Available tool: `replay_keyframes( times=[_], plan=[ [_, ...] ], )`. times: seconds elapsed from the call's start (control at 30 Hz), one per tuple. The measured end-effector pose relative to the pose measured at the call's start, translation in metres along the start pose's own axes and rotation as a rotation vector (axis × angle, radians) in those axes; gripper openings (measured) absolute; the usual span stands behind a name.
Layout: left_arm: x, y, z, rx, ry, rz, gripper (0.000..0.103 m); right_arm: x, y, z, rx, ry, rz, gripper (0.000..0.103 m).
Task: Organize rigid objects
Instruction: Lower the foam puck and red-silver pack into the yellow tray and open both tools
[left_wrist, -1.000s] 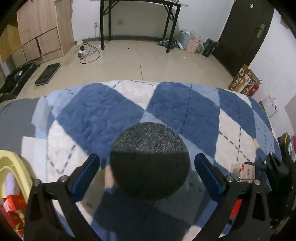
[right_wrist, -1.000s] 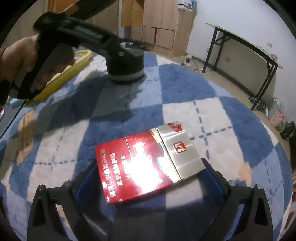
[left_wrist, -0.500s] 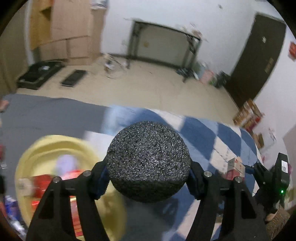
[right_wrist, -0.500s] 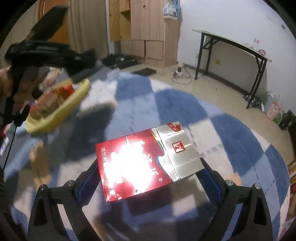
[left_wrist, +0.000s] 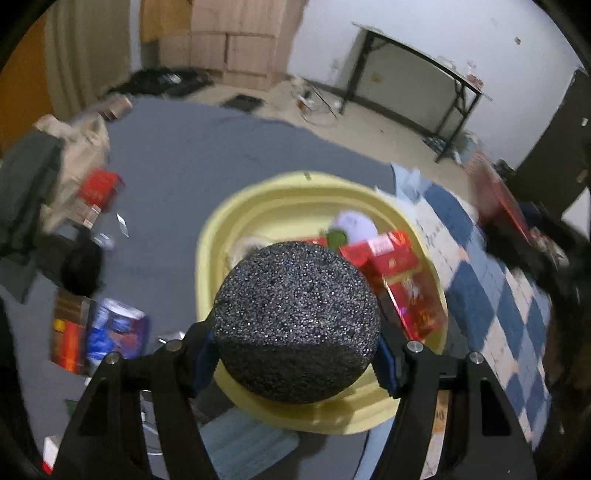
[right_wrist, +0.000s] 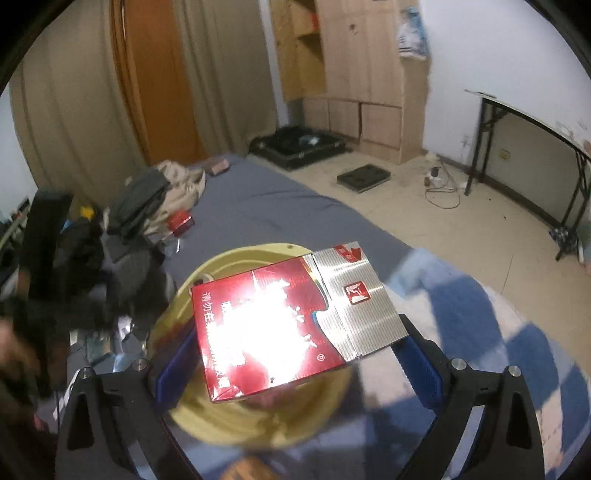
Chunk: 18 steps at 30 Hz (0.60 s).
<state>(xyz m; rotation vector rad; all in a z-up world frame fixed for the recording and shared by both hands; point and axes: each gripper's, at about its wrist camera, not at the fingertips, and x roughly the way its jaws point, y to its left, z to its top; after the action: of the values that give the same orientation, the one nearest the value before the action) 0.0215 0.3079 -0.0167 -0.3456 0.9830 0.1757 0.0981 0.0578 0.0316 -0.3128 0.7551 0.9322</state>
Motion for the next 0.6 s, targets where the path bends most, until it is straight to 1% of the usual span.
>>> replay_keyframes(
  times=[0.1, 0.17, 0.2, 0.23, 0.3, 0.4, 0.5, 0.57, 0.6],
  plan=[
    [0.019, 0.002, -0.002, 0.008, 0.036, -0.016, 0.069, 0.04, 0.008, 0.028, 0.004, 0.072, -0.005, 0.098],
    [0.029, 0.004, -0.002, -0.003, 0.05, -0.046, 0.069, 0.072, 0.008, 0.041, 0.0, 0.145, -0.014, 0.098],
    [0.033, 0.004, -0.003, 0.002, 0.055, -0.046, 0.069, 0.084, 0.008, 0.046, -0.006, 0.169, -0.018, 0.098],
    [0.038, 0.005, -0.003, 0.006, 0.062, -0.037, 0.069, 0.099, 0.008, 0.057, -0.017, 0.199, -0.024, 0.098],
    [0.043, 0.008, -0.002, -0.004, 0.059, -0.044, 0.07, 0.116, 0.011, 0.068, -0.021, 0.239, -0.033, 0.098],
    [0.051, 0.012, 0.001, -0.025, 0.07, -0.047, 0.07, 0.143, 0.006, 0.075, -0.008, 0.283, -0.04, 0.098],
    [0.053, 0.013, 0.0, -0.022, 0.066, -0.049, 0.071, 0.16, 0.006, 0.071, -0.001, 0.319, -0.043, 0.098],
    [0.055, 0.013, -0.002, -0.024, 0.072, -0.04, 0.075, 0.169, 0.005, 0.068, 0.0, 0.328, -0.039, 0.098],
    [0.056, 0.013, -0.002, -0.026, 0.071, -0.031, 0.08, 0.172, 0.003, 0.067, 0.006, 0.328, -0.035, 0.099]
  ],
)
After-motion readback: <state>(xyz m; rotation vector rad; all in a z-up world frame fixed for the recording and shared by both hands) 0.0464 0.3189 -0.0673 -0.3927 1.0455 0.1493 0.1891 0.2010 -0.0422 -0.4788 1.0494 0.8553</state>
